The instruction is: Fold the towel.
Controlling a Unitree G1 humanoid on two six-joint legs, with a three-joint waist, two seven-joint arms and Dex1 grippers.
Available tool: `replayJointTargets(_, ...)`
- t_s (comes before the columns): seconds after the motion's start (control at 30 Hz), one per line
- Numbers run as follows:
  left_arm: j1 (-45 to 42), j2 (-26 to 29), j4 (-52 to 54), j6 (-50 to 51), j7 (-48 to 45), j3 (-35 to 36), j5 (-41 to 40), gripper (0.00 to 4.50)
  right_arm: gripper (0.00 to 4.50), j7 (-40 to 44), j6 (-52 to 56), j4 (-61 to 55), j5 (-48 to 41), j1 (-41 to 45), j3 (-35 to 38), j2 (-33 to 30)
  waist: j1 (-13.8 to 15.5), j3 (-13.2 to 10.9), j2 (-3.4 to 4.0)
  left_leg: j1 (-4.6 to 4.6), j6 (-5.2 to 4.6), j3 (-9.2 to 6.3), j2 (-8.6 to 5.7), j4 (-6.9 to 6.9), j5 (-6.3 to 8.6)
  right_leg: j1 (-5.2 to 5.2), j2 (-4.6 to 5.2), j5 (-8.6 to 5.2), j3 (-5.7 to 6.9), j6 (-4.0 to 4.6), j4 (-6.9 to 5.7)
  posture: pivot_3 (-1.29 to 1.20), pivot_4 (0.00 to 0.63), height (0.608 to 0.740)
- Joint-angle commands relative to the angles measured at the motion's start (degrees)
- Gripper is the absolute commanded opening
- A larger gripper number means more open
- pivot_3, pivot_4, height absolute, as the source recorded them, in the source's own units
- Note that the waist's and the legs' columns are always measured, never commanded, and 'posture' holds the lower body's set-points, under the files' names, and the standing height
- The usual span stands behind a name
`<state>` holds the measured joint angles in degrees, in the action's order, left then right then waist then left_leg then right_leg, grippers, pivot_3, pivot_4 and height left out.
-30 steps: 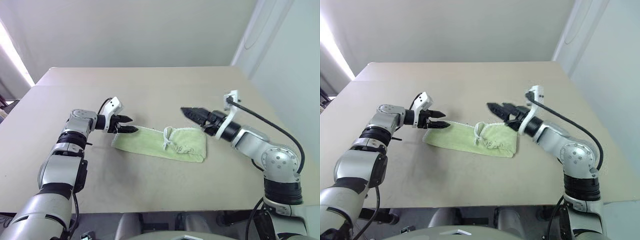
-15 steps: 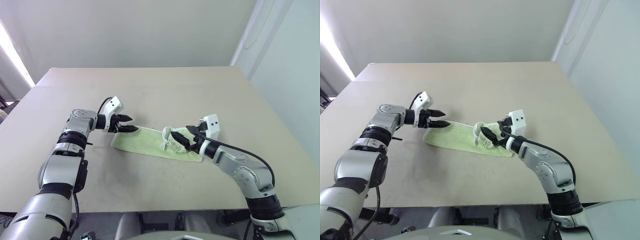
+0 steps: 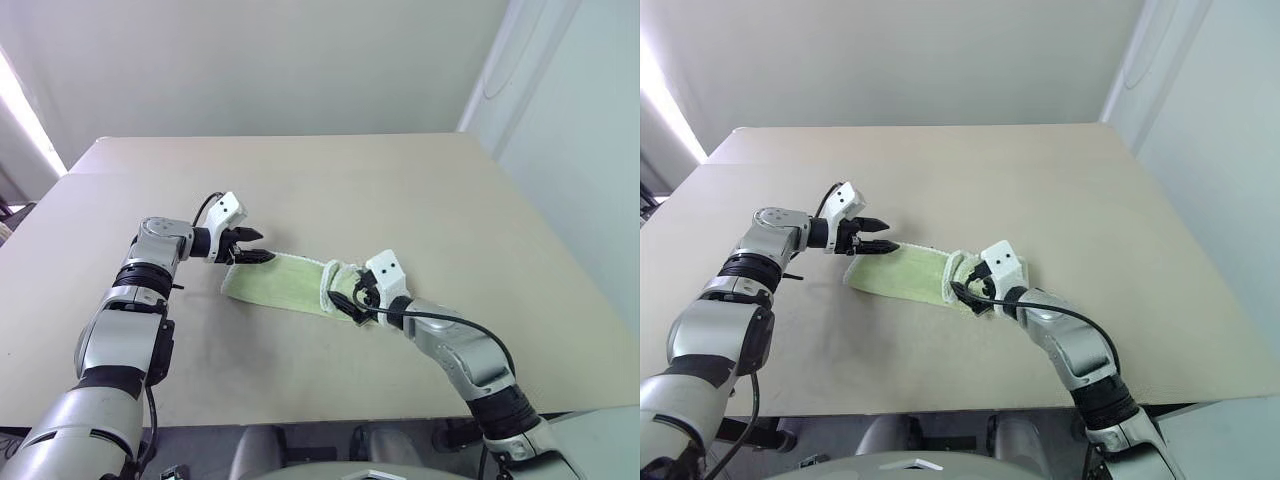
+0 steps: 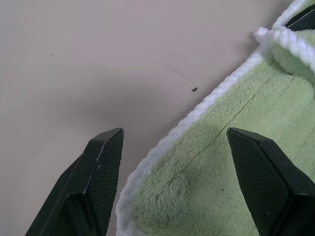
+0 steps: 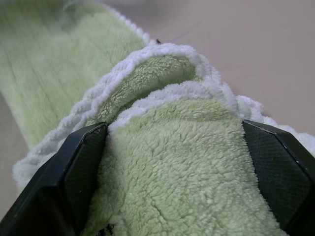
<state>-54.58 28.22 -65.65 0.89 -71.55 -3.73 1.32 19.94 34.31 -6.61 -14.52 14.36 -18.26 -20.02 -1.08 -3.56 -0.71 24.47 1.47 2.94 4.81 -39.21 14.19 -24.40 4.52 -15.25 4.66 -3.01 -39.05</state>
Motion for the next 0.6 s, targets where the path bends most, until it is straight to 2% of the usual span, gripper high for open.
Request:
replayJointTargets(0.03, -1.2, 1.4, 0.3, 0.3, -0.7, 0.6, -0.3, 3.53, 4.47, 1.1, -0.3, 3.3, 5.4, 1.1, -3.1, -1.2, 0.0, 0.0, -0.02, -0.02, 0.0, 0.0, 0.0, 0.0, 0.0, 0.0, 0.0, 0.0, 0.0, 0.02, 0.0, 0.0, 0.0, 0.683)
replayJointTargets(0.17, -1.5, 2.3, 0.9, 4.2, -3.4, 1.3, -1.5, 3.53, 4.47, 2.2, 0.3, 0.2, 2.4, 1.8, 1.1, 1.4, -0.1, 0.0, -0.02, -0.04, 0.0, -0.01, 0.0, 0.0, 0.0, 0.0, 0.0, 0.01, 0.0, 0.04, -0.06, 0.0, 0.0, 0.683)
replayJointTargets(0.37, -1.5, 5.9, 2.0, 10.8, -7.9, 0.6, -1.2, 3.53, 4.47, 3.6, 5.6, -8.9, -10.3, 4.4, 14.2, 6.0, -0.1, 0.0, 0.0, 0.01, 0.02, -0.02, 0.0, -0.01, -0.02, -0.08, -0.02, 0.18, 0.0, 0.03, -0.13, 0.0, 0.0, 0.683)
replayJointTargets(0.5, -1.9, 8.1, 1.4, 14.7, -7.0, -0.9, 0.8, 3.53, 4.47, 1.9, 8.7, -11.6, -15.7, 6.5, 20.1, 7.7, 0.0, 0.0, 0.0, 0.03, 0.03, -0.02, 0.01, 0.01, -0.02, -0.1, -0.03, 0.2, 0.0, 0.09, -0.12, 0.0, 0.0, 0.683)
replayJointTargets(0.6, -2.1, 9.0, 0.2, 18.7, -6.3, -1.7, 2.0, 3.53, 4.47, 0.6, 10.6, -12.9, -18.0, 7.2, 21.9, 8.6, 0.2, 0.0, 0.01, 0.03, 0.03, -0.02, 0.01, 0.03, -0.02, -0.1, -0.02, 0.19, 0.01, 0.09, -0.11, 0.0, 0.0, 0.683)
